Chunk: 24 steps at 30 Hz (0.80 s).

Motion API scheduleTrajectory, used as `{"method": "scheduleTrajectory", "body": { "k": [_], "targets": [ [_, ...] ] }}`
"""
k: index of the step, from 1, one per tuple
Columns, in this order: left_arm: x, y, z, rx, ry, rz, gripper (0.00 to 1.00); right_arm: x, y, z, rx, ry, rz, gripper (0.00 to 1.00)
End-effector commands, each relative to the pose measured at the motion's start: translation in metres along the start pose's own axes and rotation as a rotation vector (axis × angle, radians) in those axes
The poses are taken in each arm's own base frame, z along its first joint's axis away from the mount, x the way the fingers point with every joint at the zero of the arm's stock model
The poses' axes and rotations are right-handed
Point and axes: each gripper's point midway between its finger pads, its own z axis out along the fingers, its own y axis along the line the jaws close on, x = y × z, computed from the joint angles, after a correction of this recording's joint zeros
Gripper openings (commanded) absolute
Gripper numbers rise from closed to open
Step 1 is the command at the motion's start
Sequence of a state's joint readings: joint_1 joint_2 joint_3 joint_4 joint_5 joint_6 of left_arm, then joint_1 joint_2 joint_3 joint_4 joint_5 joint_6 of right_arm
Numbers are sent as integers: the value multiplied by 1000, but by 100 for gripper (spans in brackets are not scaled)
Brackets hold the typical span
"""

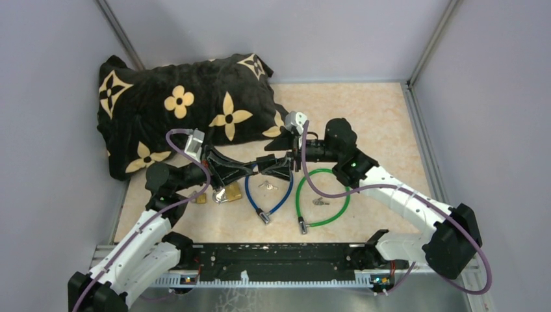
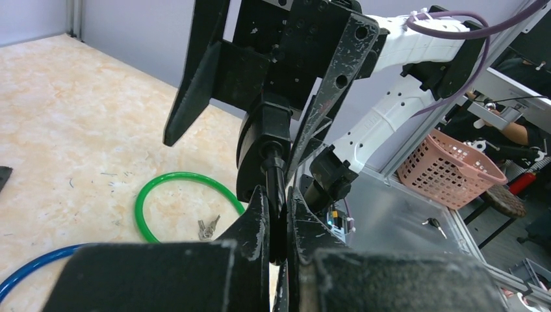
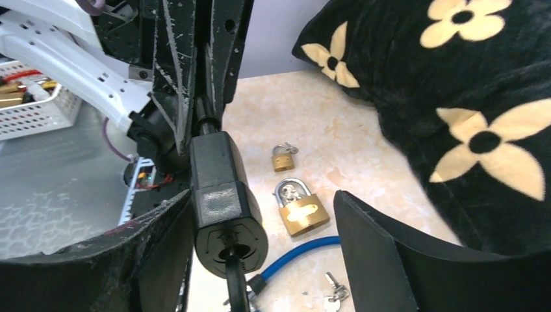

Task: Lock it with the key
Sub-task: Pick up the lock from the center of the board, then lock the lock.

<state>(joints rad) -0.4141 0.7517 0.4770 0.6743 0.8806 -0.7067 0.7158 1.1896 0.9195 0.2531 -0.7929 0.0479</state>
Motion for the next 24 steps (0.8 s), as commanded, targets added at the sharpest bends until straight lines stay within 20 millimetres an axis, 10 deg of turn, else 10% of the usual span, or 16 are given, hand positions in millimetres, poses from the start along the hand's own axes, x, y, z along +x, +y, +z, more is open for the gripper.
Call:
{"method": "scheduleTrajectory", "body": {
  "k": [1,11,14,18,24],
  "targets": [
    [-26,-17,2,53,-77,99,0,-27,18,3,-101,-47,-49,69],
    [-24,-14,2,46,-72,98,0,-38,39,7,-208,-107,86,0],
    [-22,-12,1,35,-75,109,0,-43,41,6,-215,-122,111,0],
    [-22,-2,-5,-12,-85,119,41,-54,37,-2,-174,-155,113,0],
    [-20,2,-13,-35,-84,130,45,-60,35,-5,-153,-149,101,0]
  ]
}}
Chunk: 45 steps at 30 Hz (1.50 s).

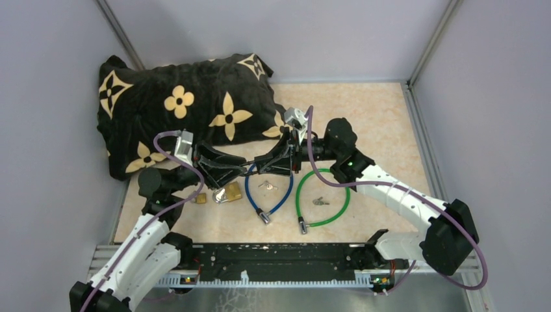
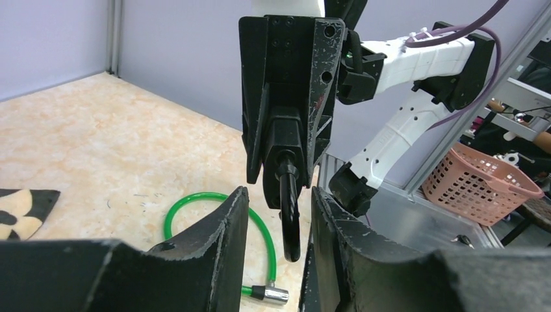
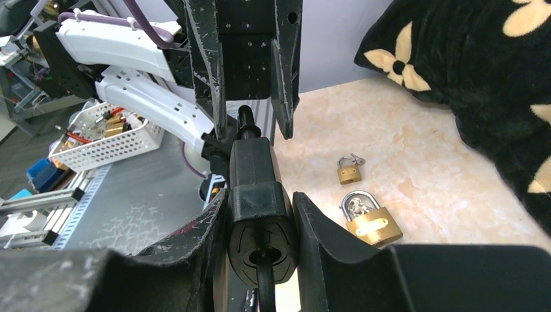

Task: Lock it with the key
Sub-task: Lock the lock.

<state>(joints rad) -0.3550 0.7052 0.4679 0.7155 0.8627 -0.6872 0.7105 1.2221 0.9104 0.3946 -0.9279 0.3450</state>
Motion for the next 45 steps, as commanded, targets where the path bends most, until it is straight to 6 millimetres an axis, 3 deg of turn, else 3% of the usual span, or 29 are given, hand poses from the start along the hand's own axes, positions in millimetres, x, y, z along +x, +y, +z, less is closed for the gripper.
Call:
{"method": "scheduleTrajectory", "body": {
  "k": [1,12,14,16,17,22,26,29,37,41,45],
  "targets": [
    [0,1,-4,-3,-10,31,44,-47,20,-5,-26,-100,-127,0],
    [17,0,-6,33,56,9,31,-53,20,-4,-21,-113,-139,0],
    [15,0,-6,33,50,13,20,-53,21,-3,-26,-112,-137,0],
    [9,2,-4,21,24,25,1,-51,20,-1,-27,-109,-130,0],
    [6,4,-3,13,10,32,0,-50,20,0,-27,-105,-131,0],
    [-2,10,-1,-11,-26,74,0,-39,18,10,-22,-75,-117,0],
    [5,-9,4,87,11,79,0,-35,14,17,-14,-88,-139,0],
    [8,-10,8,91,16,55,0,-35,16,27,-36,-89,-150,0],
    [-12,-8,15,78,-45,95,0,-6,6,43,-54,-24,-109,0],
    [-8,12,18,-15,-54,-40,0,11,6,56,-75,20,-132,0],
    [17,17,20,-44,29,-219,0,8,13,63,-117,-20,-144,0]
  ]
}}
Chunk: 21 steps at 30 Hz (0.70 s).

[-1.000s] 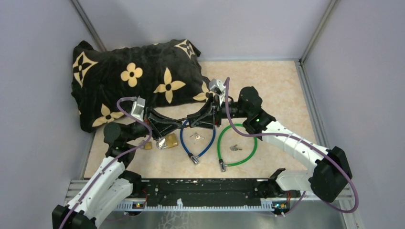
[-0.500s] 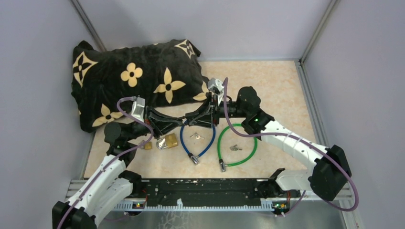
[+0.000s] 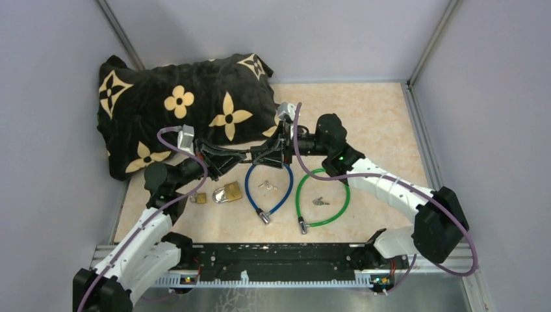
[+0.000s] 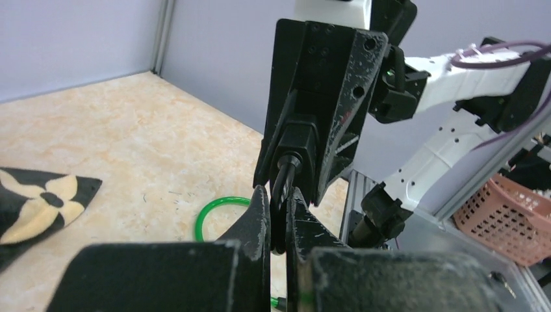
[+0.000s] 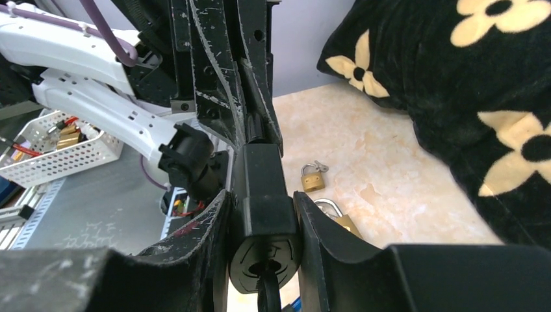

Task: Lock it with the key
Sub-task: Lock the lock.

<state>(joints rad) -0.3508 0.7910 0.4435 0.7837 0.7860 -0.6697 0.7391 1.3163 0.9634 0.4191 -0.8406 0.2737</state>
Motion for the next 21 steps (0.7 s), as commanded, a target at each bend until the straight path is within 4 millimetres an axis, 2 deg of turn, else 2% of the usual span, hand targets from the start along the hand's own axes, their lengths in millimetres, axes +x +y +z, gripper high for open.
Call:
{"method": "scheduleTrajectory", "body": {
  "k": [1,5,9,12,15,17,19,21],
  "targets": [
    [17,-18,14,45,83,-207,0,4,43,42,-177,-24,-88,0],
    [27,-29,19,99,126,-192,0,-9,45,46,-175,-64,-107,0],
    [61,-31,13,113,219,-232,0,-33,40,41,-96,-151,-126,0],
    [71,-28,10,105,219,-252,0,-51,36,35,-65,-207,-99,0],
    [61,-41,14,175,186,-184,0,-39,28,41,-48,-165,-61,0],
    [63,-47,15,206,200,-174,0,-35,24,42,-37,-163,-30,0],
    [72,-46,14,202,224,-203,0,-42,22,44,-24,-182,-17,0],
    [86,-43,11,185,248,-237,0,-58,21,45,-6,-213,-17,0]
  ]
}}
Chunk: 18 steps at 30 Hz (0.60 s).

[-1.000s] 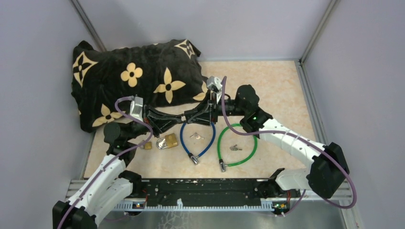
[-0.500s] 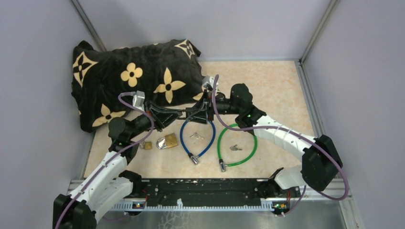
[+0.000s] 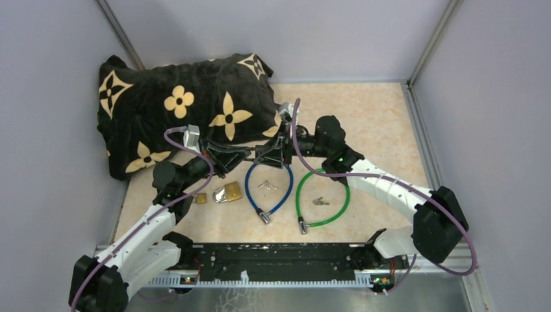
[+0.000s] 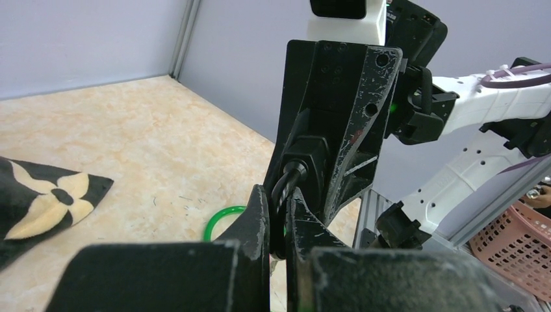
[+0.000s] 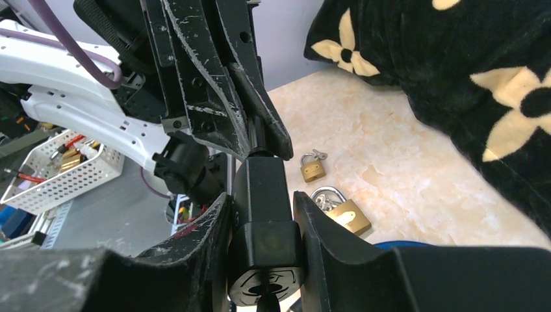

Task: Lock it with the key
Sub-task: Lock the lock.

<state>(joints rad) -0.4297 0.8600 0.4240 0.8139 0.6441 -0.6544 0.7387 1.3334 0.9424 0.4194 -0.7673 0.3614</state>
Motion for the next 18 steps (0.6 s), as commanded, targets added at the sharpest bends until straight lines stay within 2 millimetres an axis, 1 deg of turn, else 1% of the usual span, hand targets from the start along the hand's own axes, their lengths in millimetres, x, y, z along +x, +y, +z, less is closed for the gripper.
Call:
{"method": "scheduleTrajectory", "body": {
  "k": [1,4,6,10,12,14,18],
  "targets": [
    [80,-55,-8,237,293,-195,0,-72,44,42,-78,-225,-125,0],
    [83,-56,-7,246,300,-197,0,-87,33,45,-5,-244,-134,0],
    [84,-58,-7,255,304,-198,0,-91,28,47,16,-245,-145,0],
    [86,-65,-5,294,313,-185,0,-105,31,53,4,-237,-172,0],
    [82,-70,-3,323,303,-158,0,-105,30,56,-2,-219,-184,0],
    [72,-75,0,338,268,-130,0,-96,27,59,-5,-188,-173,0],
    [40,-88,6,387,168,-32,0,-59,17,61,-22,-95,-142,0]
  ]
}}
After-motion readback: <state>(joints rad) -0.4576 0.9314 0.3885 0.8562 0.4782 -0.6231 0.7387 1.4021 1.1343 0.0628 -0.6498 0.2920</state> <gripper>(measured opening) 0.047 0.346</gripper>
